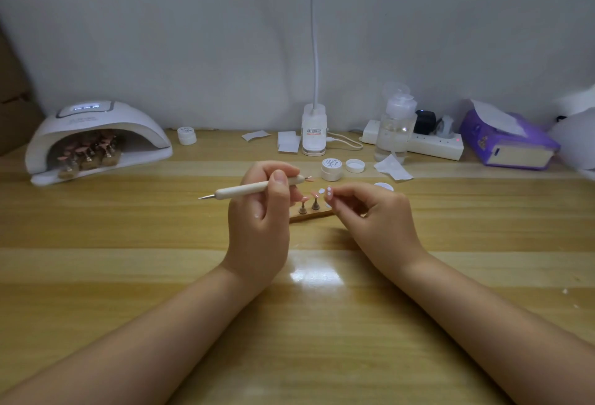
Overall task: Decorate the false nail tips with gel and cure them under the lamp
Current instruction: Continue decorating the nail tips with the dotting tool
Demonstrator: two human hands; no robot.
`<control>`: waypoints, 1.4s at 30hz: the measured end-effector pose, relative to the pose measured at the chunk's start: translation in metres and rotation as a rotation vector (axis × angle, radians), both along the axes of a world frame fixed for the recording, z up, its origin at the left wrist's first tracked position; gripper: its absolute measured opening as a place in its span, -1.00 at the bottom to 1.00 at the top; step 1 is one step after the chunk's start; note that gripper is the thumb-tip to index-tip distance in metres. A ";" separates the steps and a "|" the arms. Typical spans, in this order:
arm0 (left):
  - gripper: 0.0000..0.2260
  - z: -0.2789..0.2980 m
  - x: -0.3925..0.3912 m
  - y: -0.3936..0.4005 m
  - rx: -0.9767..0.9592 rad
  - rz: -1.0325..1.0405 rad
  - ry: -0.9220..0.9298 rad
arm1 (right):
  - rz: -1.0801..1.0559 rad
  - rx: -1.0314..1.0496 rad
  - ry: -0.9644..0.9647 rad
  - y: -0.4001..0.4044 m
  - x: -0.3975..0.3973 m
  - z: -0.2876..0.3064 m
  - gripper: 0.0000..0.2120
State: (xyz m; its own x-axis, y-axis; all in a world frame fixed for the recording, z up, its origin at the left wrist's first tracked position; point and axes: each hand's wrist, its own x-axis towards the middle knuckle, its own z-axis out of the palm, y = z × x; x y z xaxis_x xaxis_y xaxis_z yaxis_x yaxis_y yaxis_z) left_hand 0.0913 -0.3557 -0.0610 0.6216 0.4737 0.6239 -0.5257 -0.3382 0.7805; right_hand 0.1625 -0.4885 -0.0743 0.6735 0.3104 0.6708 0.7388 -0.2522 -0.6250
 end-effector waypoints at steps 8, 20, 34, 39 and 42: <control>-0.84 -0.005 -0.001 0.001 0.126 -0.046 0.011 | 0.012 0.001 -0.003 0.000 0.000 0.000 -0.93; -0.84 -0.008 0.000 0.000 0.167 -0.060 0.005 | -0.003 -0.029 0.000 0.001 -0.001 0.001 -0.93; -0.83 -0.009 0.000 -0.001 0.199 -0.049 0.050 | -0.014 -0.055 0.025 0.001 -0.002 0.000 -0.92; -0.82 -0.008 0.001 -0.001 0.204 -0.046 0.059 | -0.010 -0.054 0.019 0.001 -0.002 0.001 -0.91; -0.82 -0.009 0.002 -0.001 0.216 -0.048 0.058 | -0.006 -0.059 0.015 0.001 -0.002 0.001 -0.91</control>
